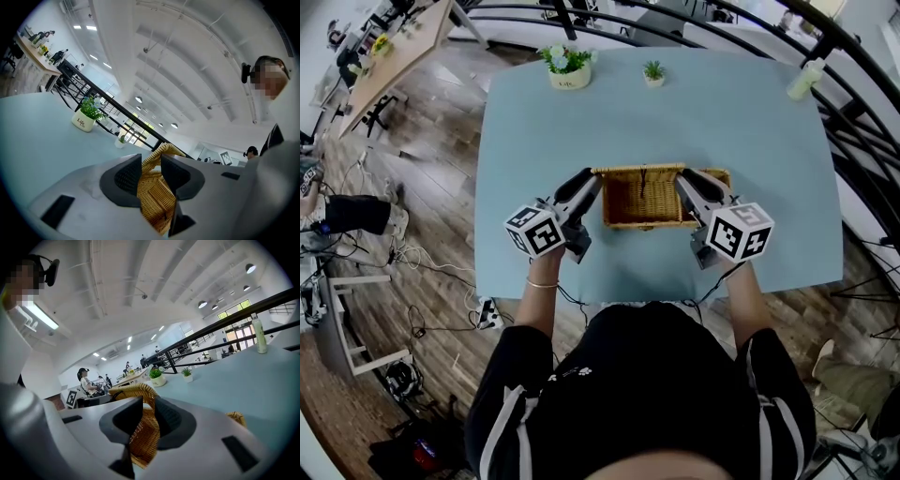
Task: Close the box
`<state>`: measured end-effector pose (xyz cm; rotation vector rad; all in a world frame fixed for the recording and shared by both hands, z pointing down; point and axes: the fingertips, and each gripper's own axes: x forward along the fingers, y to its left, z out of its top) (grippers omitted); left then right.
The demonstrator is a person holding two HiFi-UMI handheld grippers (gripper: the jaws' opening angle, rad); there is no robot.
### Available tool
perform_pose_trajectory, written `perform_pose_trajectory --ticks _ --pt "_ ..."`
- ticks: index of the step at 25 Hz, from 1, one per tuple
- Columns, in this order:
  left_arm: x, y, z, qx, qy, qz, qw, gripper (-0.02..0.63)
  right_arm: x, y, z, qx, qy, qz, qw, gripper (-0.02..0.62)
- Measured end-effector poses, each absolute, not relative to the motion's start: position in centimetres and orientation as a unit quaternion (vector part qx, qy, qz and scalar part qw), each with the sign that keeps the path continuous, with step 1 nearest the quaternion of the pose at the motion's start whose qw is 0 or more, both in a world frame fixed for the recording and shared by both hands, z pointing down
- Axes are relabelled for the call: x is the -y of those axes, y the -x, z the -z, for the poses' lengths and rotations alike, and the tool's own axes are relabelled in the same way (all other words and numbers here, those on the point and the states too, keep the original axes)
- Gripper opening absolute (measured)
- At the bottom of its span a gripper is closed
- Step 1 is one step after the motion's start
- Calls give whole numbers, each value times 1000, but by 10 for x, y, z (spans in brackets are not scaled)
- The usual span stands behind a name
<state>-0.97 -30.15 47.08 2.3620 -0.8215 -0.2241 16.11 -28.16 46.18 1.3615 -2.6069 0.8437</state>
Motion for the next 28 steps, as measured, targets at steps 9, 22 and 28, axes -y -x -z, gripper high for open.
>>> perform_pose_trajectory --ticks 9,22,28 --pt "282 9 -474 306 -890 87 327 107 267 -158 -464 850 -439 -287 41 80" --pt "264 8 -486 321 -882 75 338 107 248 -154 -477 852 -423 -307 42 80" --pt "252 8 -495 328 -875 76 348 107 236 -153 -485 851 -418 -316 45 80"
